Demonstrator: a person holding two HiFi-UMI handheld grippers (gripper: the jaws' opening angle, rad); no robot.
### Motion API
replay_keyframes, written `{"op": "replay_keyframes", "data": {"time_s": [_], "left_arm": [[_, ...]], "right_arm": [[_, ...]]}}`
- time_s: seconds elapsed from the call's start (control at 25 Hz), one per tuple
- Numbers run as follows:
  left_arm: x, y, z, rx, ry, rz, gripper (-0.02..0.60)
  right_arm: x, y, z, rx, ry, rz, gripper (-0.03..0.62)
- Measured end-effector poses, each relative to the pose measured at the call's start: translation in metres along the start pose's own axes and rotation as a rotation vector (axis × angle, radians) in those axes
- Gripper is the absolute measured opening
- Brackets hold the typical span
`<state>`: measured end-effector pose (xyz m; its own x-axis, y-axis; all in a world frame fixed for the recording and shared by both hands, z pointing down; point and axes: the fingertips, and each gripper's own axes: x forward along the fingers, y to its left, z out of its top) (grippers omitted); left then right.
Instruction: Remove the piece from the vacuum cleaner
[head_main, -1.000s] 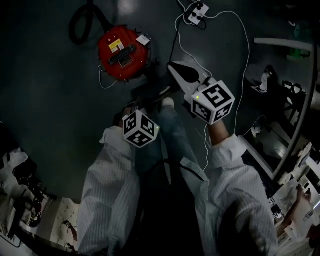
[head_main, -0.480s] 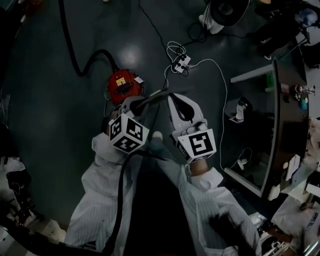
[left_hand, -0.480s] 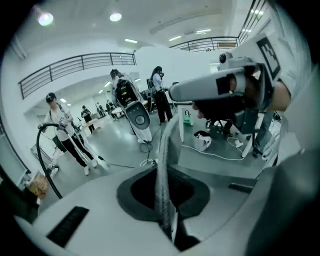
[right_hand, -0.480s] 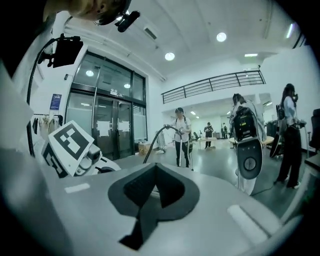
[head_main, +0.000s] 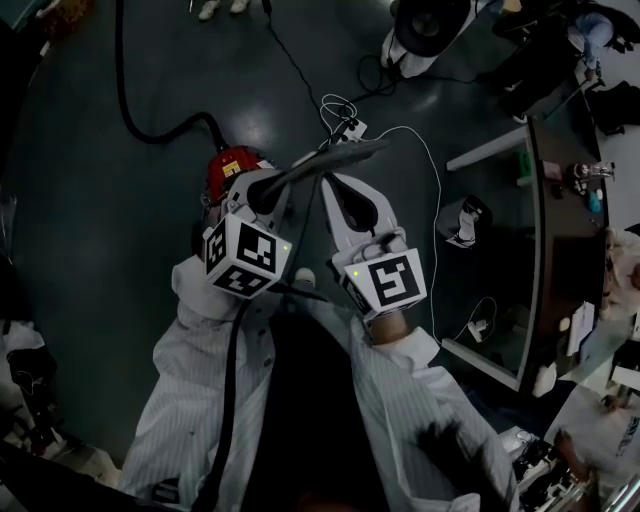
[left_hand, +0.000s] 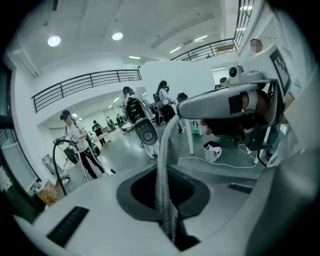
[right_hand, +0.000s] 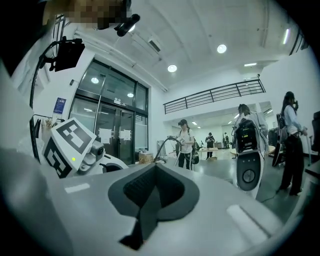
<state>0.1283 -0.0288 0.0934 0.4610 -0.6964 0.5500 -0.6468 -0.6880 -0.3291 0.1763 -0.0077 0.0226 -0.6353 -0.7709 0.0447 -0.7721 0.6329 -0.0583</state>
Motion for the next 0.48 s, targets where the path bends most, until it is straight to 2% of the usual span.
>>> {"op": "replay_keyframes", "data": {"time_s": [0.48], "left_arm": [[-0.005,-0.003,0.012,0.043,-0.014,-0.027,0.017]], "right_arm": [[0.006,0.0,0.004,-0.006,0.016,-0.005,0.0]]}}
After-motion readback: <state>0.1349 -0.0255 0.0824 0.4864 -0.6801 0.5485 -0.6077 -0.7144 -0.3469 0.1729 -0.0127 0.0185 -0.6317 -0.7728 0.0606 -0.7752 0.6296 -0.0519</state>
